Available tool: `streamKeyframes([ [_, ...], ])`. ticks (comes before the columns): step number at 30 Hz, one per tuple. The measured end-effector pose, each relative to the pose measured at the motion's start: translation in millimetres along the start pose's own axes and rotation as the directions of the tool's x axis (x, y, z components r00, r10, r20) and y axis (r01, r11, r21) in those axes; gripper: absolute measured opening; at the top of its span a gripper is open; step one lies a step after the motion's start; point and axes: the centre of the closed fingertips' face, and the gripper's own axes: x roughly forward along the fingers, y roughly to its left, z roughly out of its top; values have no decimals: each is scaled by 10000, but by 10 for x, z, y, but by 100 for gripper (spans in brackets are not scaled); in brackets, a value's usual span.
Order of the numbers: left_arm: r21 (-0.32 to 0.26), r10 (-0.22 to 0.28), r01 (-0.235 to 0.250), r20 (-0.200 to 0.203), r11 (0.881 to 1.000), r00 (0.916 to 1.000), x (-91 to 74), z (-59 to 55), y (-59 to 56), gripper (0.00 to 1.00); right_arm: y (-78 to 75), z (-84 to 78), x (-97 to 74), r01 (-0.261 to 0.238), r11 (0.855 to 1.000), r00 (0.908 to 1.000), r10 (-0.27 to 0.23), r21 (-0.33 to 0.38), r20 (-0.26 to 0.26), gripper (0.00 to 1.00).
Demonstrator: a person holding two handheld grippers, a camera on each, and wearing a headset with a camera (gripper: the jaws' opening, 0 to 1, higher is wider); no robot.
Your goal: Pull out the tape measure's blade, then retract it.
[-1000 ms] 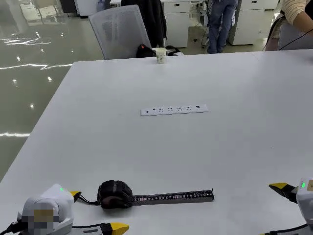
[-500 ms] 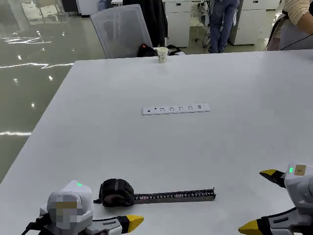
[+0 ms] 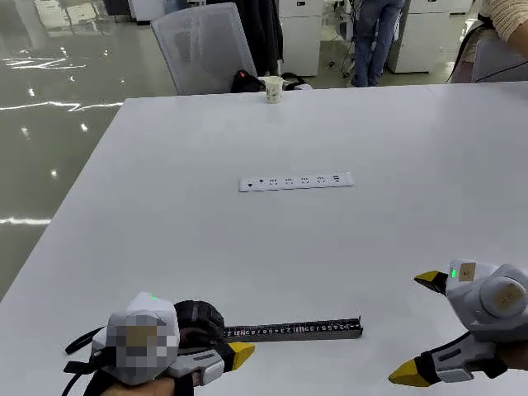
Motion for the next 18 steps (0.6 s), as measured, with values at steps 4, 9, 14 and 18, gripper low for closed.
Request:
streamKeyframes([
  [4,-27,475,-475,149,9989,9988,37,9,95,99,-43,10,71,-209,9993,9996,203,-306,-195,99],
  [9,-311,685,-673,400,9972,9968,78,14,120,99,-83,58,174,-592,9950,9971,550,-810,-529,99],
  [14,-495,774,-748,547,9960,9955,137,-6,112,99,-91,121,276,-896,9881,9940,807,-1250,-744,99],
  [18,-504,949,-912,786,9946,9924,183,-4,117,99,-86,80,420,-1315,9794,9871,1152,-1533,-1108,99],
])
